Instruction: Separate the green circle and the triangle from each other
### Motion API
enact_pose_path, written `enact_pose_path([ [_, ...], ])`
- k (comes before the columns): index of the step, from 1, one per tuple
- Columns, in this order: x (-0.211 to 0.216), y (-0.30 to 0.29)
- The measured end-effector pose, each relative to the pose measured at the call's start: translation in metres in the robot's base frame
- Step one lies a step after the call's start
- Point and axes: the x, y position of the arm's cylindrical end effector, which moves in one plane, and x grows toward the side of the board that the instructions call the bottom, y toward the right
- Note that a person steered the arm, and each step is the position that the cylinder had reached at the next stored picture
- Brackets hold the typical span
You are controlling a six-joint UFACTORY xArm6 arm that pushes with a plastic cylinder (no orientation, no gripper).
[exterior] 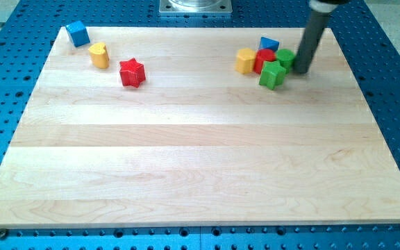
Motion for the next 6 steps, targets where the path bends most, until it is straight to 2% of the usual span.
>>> enact_pose_path([
  [1,0.008,-0.013],
  [3,-0.058,0.039],
  [4,-0.073,-0.016],
  [5,-0.049,-0.058],
  [6,-0.002,-0.053],
])
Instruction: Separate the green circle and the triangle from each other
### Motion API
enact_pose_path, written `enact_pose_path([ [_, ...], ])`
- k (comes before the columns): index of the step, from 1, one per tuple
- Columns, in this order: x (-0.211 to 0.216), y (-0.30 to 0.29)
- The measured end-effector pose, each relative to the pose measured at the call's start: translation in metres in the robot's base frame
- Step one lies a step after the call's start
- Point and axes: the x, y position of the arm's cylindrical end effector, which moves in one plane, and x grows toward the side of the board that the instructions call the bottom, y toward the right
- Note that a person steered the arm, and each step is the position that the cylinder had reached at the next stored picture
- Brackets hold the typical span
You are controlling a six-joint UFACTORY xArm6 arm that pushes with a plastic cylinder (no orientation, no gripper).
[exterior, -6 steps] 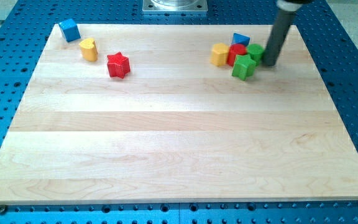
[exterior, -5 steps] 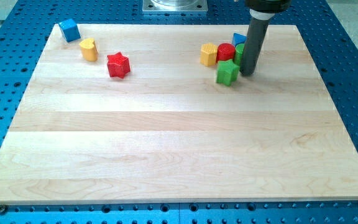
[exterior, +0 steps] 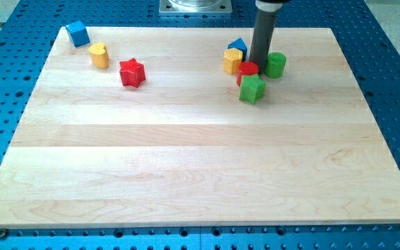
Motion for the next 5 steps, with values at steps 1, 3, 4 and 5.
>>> enact_pose_path([
  [1,-0.005,0.009],
  [3,-0.048,0.031],
  [4,-0.025,0.067],
  [5,0.029,0.068],
])
